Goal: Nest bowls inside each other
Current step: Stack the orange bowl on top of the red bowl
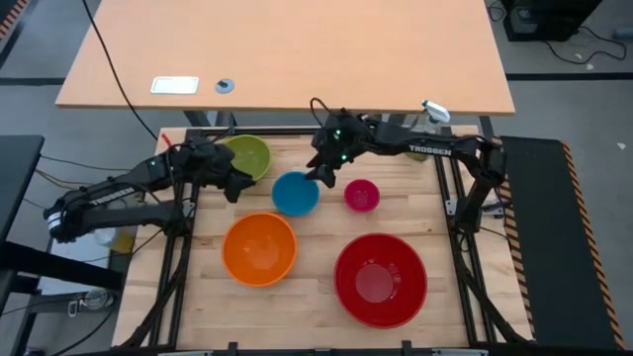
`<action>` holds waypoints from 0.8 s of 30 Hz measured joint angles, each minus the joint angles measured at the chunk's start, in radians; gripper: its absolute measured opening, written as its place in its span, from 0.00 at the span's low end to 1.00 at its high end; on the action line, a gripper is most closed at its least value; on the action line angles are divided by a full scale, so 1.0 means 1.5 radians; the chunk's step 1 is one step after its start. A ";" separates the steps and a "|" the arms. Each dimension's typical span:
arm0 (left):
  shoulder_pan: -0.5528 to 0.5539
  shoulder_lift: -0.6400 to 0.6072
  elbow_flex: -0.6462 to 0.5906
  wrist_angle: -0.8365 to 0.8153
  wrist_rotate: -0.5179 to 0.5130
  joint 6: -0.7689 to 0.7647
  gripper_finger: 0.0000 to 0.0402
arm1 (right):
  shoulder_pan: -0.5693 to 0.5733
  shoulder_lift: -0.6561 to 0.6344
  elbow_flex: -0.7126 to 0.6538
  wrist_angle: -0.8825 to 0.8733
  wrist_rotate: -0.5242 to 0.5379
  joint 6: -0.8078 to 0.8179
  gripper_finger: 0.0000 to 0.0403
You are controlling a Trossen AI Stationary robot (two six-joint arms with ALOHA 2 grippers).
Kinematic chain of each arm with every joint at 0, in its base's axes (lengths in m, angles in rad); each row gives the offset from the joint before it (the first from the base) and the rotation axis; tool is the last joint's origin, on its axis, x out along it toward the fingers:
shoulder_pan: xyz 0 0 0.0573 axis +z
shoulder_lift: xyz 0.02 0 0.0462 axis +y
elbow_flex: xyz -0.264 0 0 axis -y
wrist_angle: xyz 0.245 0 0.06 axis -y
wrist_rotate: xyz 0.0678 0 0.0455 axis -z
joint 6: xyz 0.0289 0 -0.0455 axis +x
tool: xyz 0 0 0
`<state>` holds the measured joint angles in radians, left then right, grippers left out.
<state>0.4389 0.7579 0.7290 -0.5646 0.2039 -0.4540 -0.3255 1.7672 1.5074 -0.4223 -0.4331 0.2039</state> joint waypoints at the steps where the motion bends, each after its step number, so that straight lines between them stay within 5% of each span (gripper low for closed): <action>1: 0.000 0.013 0.018 -0.016 0.000 0.023 0.40 | 0.011 0.000 0.000 0.001 0.010 0.002 0.64; 12: -0.021 0.085 0.138 -0.083 0.012 0.103 0.40 | 0.152 0.000 0.000 0.002 0.119 0.091 0.64; 24: -0.229 0.051 0.156 -0.142 -0.085 -0.028 0.40 | 0.334 0.000 -0.001 0.001 0.371 0.363 0.59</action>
<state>0.0948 0.8346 0.9629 -0.7778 0.0762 -0.4962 0.1749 1.7672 1.5066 -0.4210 0.1237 0.7486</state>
